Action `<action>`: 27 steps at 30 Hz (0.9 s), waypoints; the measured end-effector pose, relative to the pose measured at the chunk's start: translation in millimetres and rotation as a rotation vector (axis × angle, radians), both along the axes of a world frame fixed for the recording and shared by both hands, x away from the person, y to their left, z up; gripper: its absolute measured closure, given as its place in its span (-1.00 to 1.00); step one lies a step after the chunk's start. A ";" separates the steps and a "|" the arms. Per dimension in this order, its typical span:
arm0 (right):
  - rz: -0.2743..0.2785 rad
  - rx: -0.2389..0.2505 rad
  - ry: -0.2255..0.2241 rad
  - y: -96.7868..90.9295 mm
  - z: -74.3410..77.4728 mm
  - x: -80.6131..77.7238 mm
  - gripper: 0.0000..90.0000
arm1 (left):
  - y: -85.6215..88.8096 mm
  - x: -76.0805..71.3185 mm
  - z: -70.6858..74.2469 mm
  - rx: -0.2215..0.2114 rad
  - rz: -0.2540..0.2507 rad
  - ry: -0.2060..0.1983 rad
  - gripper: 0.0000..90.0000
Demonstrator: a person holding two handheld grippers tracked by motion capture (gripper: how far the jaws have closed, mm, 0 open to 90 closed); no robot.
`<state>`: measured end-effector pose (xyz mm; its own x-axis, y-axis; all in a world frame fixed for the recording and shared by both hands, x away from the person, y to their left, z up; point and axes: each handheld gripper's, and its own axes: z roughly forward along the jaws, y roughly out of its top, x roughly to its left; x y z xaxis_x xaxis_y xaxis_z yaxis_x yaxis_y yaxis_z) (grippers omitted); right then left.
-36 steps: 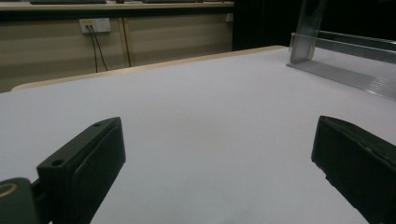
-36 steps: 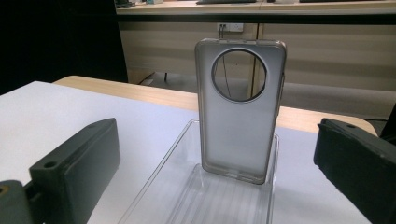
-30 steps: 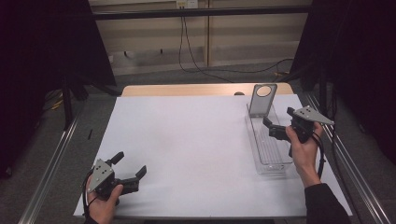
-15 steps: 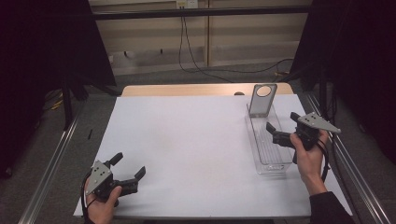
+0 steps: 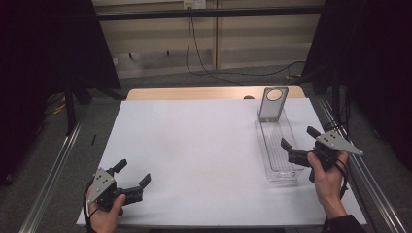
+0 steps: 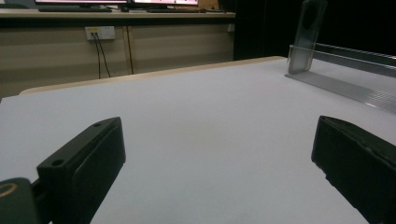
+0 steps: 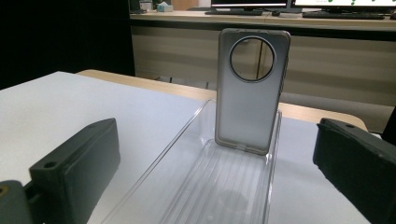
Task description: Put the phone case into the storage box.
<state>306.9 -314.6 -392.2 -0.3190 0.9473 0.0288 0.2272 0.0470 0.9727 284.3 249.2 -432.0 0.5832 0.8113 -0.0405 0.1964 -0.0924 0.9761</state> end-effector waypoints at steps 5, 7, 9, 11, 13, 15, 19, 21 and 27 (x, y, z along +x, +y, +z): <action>-0.001 0.003 -0.005 -0.1 -5.3 -11.1 -0.99 | 0.9 -1.9 0.8 -0.004 0.002 -0.001 -0.94; -0.005 0.005 -0.007 -1.1 -6.6 -16.4 -1.00 | 0.7 -2.6 0.9 -0.010 0.004 -0.001 -0.94; -0.008 0.003 -0.013 -1.6 -7.8 -21.7 -1.00 | 0.7 -3.8 1.5 -0.014 0.005 0.002 -0.94; -0.015 0.007 -0.014 -2.0 -9.3 -27.2 -0.99 | 0.6 -6.0 2.7 -0.013 0.015 -0.006 -0.94; -0.022 0.012 -0.020 -3.3 -11.4 -33.1 -0.99 | 0.7 -6.9 2.9 -0.018 0.010 -0.006 -0.94; -0.030 0.013 -0.024 -4.5 -14.1 -38.1 -1.00 | 0.1 -7.4 2.5 -0.016 0.007 -0.003 -0.94; -0.039 0.016 -0.019 -5.5 -20.9 -44.6 -1.00 | 0.3 -7.9 2.9 -0.013 0.005 -0.008 -0.94; -0.046 0.018 -0.019 -5.8 -22.9 -47.3 -0.99 | 0.2 -8.1 3.0 -0.011 0.003 -0.009 -0.94; -0.073 0.035 -0.022 -6.4 -27.0 -62.0 -0.99 | 1.8 -11.4 1.9 -0.006 0.005 0.000 -0.94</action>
